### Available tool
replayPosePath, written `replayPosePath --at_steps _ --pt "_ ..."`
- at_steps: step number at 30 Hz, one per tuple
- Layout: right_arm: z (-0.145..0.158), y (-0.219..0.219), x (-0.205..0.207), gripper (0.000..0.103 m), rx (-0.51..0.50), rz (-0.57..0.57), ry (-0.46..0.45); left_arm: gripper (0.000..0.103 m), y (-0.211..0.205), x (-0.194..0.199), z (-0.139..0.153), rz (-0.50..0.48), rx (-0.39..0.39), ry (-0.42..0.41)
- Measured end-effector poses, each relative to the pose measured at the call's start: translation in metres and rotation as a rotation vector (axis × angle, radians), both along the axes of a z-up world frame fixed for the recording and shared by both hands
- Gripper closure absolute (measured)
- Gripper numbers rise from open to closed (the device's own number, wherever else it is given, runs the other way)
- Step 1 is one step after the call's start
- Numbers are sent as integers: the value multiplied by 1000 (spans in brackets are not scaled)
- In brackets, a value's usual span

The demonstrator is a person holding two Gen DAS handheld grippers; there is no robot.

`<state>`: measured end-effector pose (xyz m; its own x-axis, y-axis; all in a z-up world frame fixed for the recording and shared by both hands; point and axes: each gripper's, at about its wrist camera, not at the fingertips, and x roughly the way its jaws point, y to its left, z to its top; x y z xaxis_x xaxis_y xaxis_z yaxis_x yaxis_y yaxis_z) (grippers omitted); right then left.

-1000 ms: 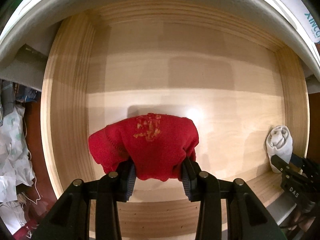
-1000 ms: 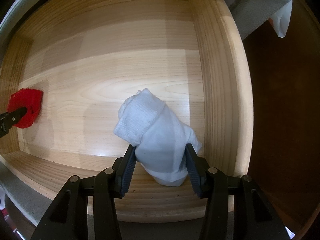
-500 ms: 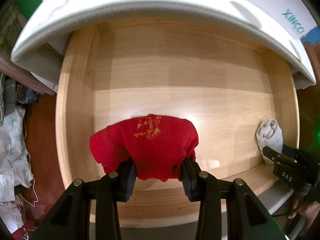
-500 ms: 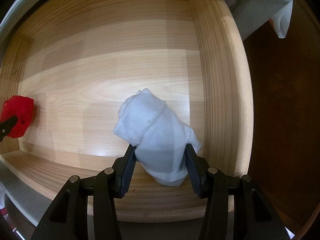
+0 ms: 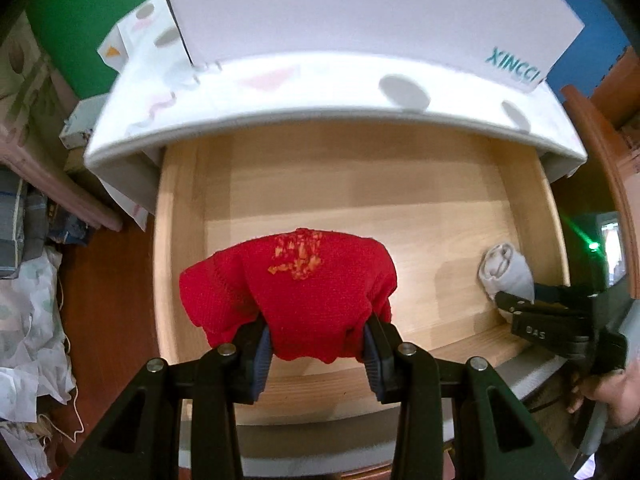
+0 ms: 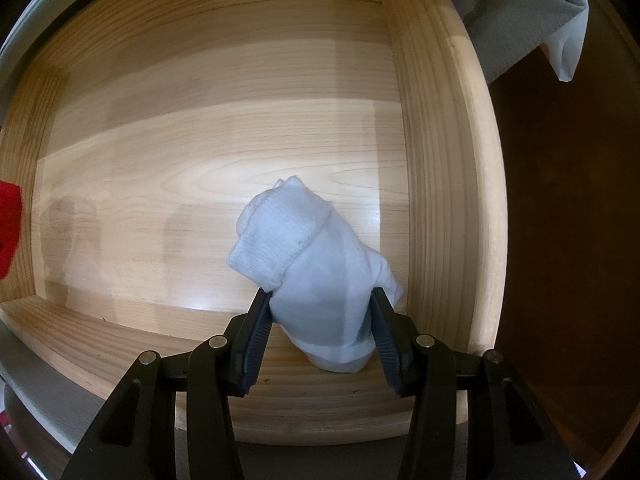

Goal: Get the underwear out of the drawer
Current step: 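Lift the red underwear with the left gripper over the white box, then open the left gripper to drop the red underwear into the box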

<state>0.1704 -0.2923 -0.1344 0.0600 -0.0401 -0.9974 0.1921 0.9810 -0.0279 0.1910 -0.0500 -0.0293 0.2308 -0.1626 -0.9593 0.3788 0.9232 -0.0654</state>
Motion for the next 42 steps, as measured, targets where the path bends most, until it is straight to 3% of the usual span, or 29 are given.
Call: replayPosePath --at_steps 15,23,29,36,42 --pt "-2 0 0 57 0 1 0 64 36 -25 91 -6 -76 -180" --pt "-2 0 -1 57 0 1 0 64 46 -20 162 1 -127 -303" --pt "-2 0 0 57 1 1 0 64 41 8 207 10 -145 -399" --pt "-3 0 0 57 1 -1 0 64 21 55 217 29 -128 -405" --pt "-3 -1 0 56 4 -2 0 63 -7 89 200 0 -110 -376"
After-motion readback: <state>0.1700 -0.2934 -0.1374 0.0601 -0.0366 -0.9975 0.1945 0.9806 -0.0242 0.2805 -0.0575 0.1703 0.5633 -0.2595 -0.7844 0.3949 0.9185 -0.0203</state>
